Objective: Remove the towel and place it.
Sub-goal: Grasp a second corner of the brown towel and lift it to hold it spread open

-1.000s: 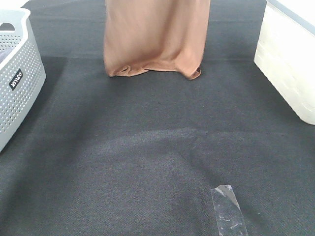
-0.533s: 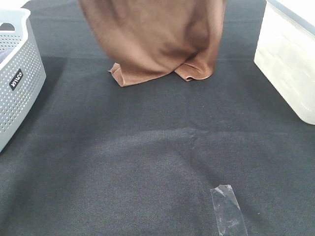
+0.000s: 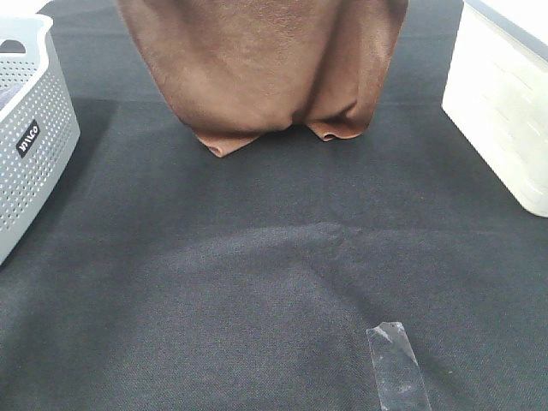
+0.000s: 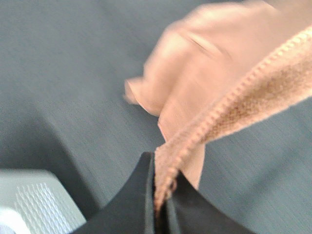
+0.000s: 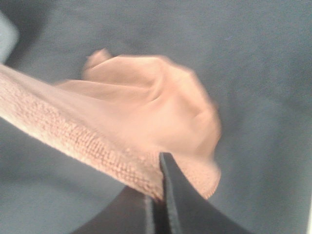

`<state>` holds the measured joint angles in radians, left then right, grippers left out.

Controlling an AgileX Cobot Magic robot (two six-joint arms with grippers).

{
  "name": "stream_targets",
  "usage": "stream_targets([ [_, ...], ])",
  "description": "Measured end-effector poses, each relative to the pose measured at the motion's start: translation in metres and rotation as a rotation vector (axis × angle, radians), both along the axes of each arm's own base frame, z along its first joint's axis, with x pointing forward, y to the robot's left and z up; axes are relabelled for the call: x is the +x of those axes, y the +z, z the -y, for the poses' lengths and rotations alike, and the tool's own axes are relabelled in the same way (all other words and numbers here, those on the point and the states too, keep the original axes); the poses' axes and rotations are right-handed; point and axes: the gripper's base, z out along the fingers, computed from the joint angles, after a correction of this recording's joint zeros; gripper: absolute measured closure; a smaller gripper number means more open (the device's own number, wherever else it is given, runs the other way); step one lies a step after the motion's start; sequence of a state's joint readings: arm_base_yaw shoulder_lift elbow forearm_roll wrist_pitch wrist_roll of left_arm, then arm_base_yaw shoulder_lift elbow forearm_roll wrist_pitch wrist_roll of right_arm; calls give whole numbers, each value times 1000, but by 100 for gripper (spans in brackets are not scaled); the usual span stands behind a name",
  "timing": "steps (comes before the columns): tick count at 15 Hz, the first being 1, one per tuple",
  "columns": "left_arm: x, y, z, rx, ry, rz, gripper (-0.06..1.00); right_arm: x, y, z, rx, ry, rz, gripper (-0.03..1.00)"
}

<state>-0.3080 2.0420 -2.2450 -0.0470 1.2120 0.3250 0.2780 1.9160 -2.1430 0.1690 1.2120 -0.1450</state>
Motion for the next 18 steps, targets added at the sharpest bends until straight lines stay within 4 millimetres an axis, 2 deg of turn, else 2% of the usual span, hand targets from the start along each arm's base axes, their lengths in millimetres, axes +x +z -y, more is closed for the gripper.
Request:
stream_targets([
  [1, -14, 7, -3, -8, -3, -12, 94, -15, 1, 3, 4, 3, -25, 97],
  [4, -79, 19, -17, -60, -12, -92, 94, -72, -16, 14, 17, 17, -158, 97],
  [7, -141, 4, -29, -97, -21, -197, 94, -127, -30, 23, 48, 32, -241, 97],
  [10, -202, -6, -43, -153, -31, -220, 94, -175, -35, 32, 79, 45, -257, 97],
  [13, -234, -17, -49, -191, -34, -236, 94, -197, -45, 37, 95, 48, -287, 97],
  [18, -264, -73, -48, -269, -25, -448, 94, -236, -83, 48, 81, 36, -390, 97],
])
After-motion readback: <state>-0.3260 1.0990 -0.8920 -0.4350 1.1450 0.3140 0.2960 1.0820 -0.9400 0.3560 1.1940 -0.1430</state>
